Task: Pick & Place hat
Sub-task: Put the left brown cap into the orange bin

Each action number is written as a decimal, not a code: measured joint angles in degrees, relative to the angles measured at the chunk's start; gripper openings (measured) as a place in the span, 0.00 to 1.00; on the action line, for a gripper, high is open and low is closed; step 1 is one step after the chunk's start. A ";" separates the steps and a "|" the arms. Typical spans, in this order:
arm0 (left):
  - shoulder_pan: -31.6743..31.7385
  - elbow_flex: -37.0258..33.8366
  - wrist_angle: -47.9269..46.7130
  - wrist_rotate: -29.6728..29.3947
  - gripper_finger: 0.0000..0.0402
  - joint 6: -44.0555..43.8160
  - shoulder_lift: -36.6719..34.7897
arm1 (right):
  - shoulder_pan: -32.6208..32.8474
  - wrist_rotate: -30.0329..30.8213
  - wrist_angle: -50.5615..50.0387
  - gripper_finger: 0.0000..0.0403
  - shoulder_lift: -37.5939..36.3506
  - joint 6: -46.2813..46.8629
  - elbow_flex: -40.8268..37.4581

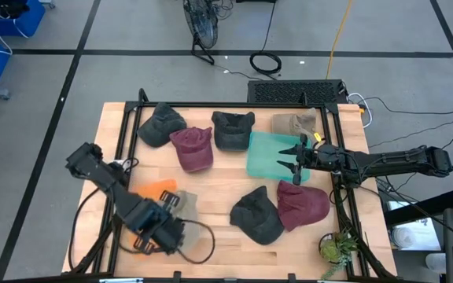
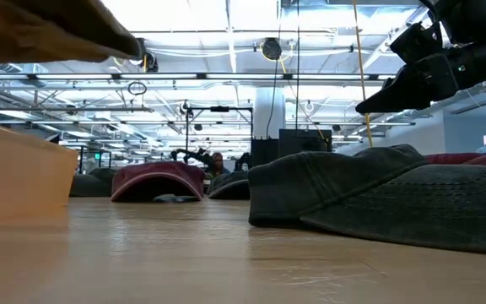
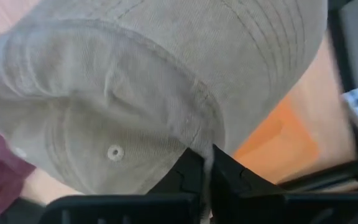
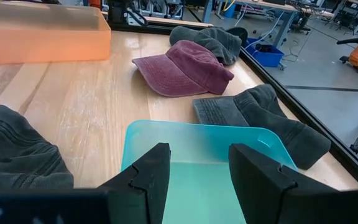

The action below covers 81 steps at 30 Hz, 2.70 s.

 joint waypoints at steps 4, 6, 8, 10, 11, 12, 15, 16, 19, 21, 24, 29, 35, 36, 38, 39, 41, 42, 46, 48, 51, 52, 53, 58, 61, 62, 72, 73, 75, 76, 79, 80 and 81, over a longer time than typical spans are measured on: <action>-3.95 -4.98 -0.07 -3.31 0.04 -3.96 -0.33 | 0.00 -0.09 0.09 0.38 0.02 0.02 0.00; -5.51 -8.12 -0.04 -3.30 0.02 -6.75 -1.70 | 0.00 -0.11 0.23 0.38 0.00 0.04 0.00; -6.54 -10.64 -0.24 -3.20 0.02 -9.28 -3.55 | 0.00 -0.11 0.55 0.38 0.02 0.07 0.00; -7.92 -12.85 0.03 -3.64 0.03 -12.50 -6.31 | 0.00 -0.11 1.32 0.38 0.02 0.07 0.00; -8.43 -13.89 0.34 -4.13 0.03 -14.31 -7.89 | 0.00 -0.09 1.57 0.38 0.00 0.07 0.00; -8.96 -14.99 0.52 -4.41 0.03 -15.92 -9.44 | 0.00 -0.09 1.79 0.38 0.00 0.07 0.00; -10.79 -19.21 2.16 -4.50 0.01 -20.33 -13.54 | 0.00 -0.11 2.12 0.38 0.00 0.07 0.00; -11.13 -20.64 3.24 -4.49 0.02 -20.81 -14.78 | 0.00 -0.09 2.10 0.38 0.02 0.05 0.00; -11.49 -24.97 6.95 -4.56 0.03 -20.91 -16.94 | 0.00 -0.09 2.08 0.38 0.02 0.04 0.00; -11.10 -27.36 8.51 -4.58 0.02 -18.81 -17.03 | 0.00 -0.09 1.95 0.38 0.02 0.04 0.00; -9.99 -30.17 9.25 -4.61 0.01 -16.10 -17.05 | 0.00 -0.07 1.62 0.38 0.04 0.02 0.00; -8.22 -32.41 9.54 -4.73 0.02 -11.96 -17.05 | 0.00 -0.02 1.06 0.38 0.04 0.02 0.00; -5.75 -32.51 13.37 -4.30 0.03 -8.06 -17.05 | 0.00 -0.01 0.12 0.38 0.04 0.02 -0.04; -5.61 -32.51 13.96 -4.20 0.03 -7.15 -17.05 | 0.00 0.00 -0.06 0.38 0.04 0.06 -0.06; -5.26 -32.49 14.41 -2.67 0.02 -6.32 -16.82 | 0.00 0.00 -0.34 0.38 0.04 0.48 -0.07; -5.05 -32.49 14.20 -1.60 0.01 -6.15 -16.56 | 0.00 0.00 -0.50 0.38 0.04 0.78 -0.07; -4.83 -32.49 13.25 0.44 0.02 -5.60 -16.14 | 0.00 0.00 -1.14 0.38 0.04 1.28 -0.07; -4.83 -32.49 12.88 0.91 0.02 -5.09 -16.02 | 0.00 0.00 -1.32 0.38 0.04 1.29 -0.07; -4.93 -32.49 12.97 -0.28 0.05 -4.82 -15.89 | 0.01 0.00 -1.49 0.38 0.04 1.29 -0.07; -4.88 -32.49 13.10 -0.50 0.04 -4.68 -15.89 | 0.02 0.00 -1.53 0.38 0.04 1.29 -0.07; -4.88 -32.49 13.69 -0.54 0.01 -5.06 -15.89 | 0.02 0.00 -1.53 0.38 0.04 1.29 -0.07; -4.88 -32.49 13.74 -0.53 0.02 -5.06 -15.89 | 0.02 0.00 -1.53 0.38 0.04 1.29 -0.07; -4.88 -32.49 13.73 -0.39 0.03 -5.10 -15.89 | 0.02 0.00 -1.51 0.38 0.04 1.29 -0.07; -5.14 -32.49 13.75 -0.31 0.14 -7.59 -15.89 | 0.02 0.00 -1.51 0.38 0.04 1.27 -0.07; -5.16 -32.49 14.11 -0.28 0.21 -9.11 -15.89 | 0.02 0.00 -1.51 0.38 0.04 1.28 -0.07; -5.16 -32.49 14.28 -0.27 0.23 -9.67 -15.89 | 0.02 0.00 -1.51 0.38 0.04 1.29 -0.07; -5.16 -32.49 14.87 -1.77 0.35 -10.09 -15.89 | 0.00 0.00 -1.49 0.38 0.04 1.27 -0.07; -5.16 -32.49 14.97 -1.77 0.35 -10.17 -15.89 | 0.00 0.00 -1.49 0.38 0.04 1.27 -0.07; -5.14 -32.49 16.36 -2.54 0.35 -11.04 -15.89 | 0.01 0.00 -1.48 0.38 0.04 1.28 -0.07; -5.12 -32.49 17.69 -3.95 0.34 -11.71 -15.89 | 0.01 0.00 -1.45 0.38 0.04 1.27 -0.07; -4.59 -32.49 23.16 -9.40 0.33 -13.07 -15.89 | 0.00 0.00 -1.40 0.38 0.04 1.27 -0.07; -4.22 -32.49 24.84 -11.56 0.32 -12.95 -15.89 | 0.00 0.00 -1.34 0.38 0.04 1.28 -0.07; -3.74 -32.49 26.35 -13.73 0.32 -12.32 -15.89 | 0.00 0.00 -1.29 0.38 0.04 1.27 -0.07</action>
